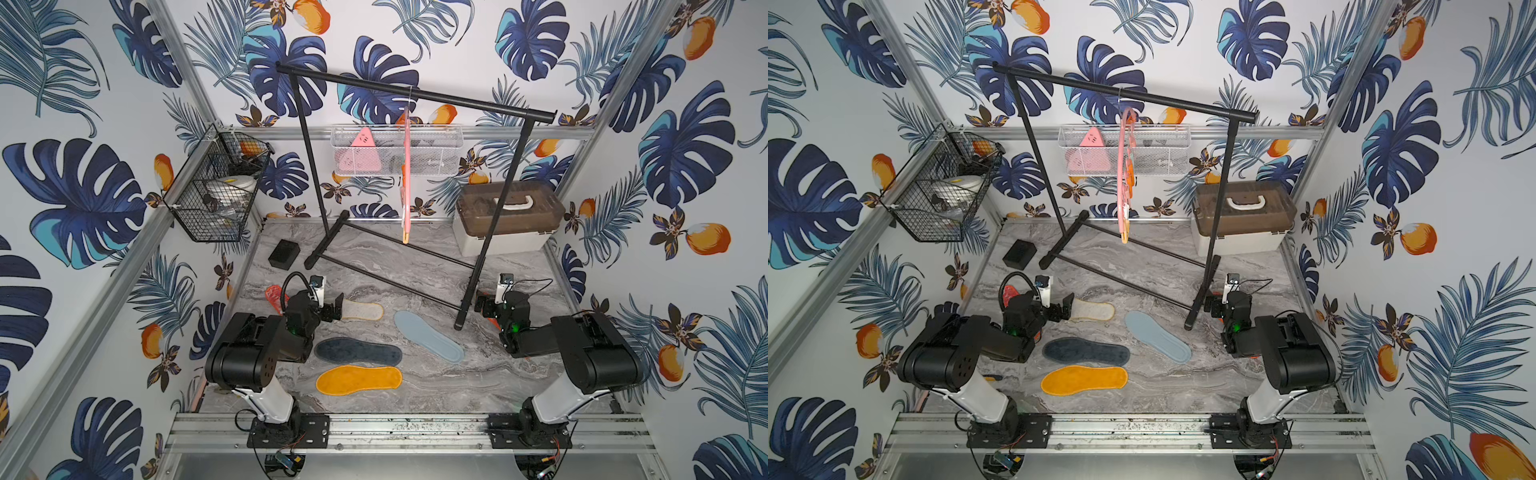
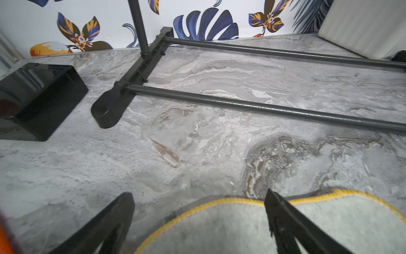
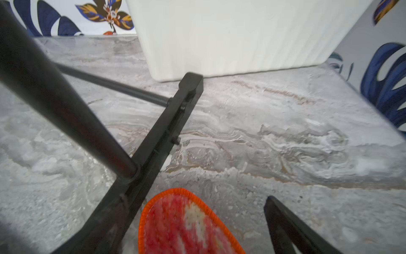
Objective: Take the shoe insoles off the hanger
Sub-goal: Reset both arms
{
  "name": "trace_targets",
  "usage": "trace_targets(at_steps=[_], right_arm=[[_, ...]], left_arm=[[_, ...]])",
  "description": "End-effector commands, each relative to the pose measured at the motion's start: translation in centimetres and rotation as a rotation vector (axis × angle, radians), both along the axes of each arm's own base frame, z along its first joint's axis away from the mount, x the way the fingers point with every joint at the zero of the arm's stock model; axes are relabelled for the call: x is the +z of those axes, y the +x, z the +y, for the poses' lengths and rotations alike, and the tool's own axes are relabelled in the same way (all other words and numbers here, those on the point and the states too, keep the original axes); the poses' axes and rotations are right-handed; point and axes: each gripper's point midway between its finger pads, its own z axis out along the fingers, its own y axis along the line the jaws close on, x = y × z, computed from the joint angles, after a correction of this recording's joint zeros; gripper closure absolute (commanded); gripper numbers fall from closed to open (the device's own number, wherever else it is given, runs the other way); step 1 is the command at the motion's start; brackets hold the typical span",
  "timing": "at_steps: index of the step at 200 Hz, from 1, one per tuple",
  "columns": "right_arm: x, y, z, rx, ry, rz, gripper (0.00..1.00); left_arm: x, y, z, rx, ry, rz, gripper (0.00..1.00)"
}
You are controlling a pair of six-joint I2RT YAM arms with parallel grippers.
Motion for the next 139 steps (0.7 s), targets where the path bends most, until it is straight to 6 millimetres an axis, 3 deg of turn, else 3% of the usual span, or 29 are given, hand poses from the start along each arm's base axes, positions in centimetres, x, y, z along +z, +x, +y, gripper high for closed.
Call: trace_targets(at_steps=[1, 29, 54, 139], right_arm=[[1.7, 1.1, 0.3, 0.019, 0.007, -0.087, 0.0], [1.6, 1.0, -0.2, -0.007, 0.011, -0.074, 0.0], [1.6, 1.0, -2.5, -0.155, 0.005, -0.073, 0.0], [1.8, 1.0, -2.5, -0.157, -0.001, -0.071, 0.0]], left_arm=[[1.4, 0.5, 0.2, 0.013, 0.017, -0.063, 0.01], [1.3, 0.4, 0.2, 0.015, 0.018, -0.062, 0.01], [1.5, 0.4, 0.3, 0.016, 0.016, -0.066, 0.01], [1.1, 1.3, 1.3, 0.075, -0.002, -0.024, 0.01]])
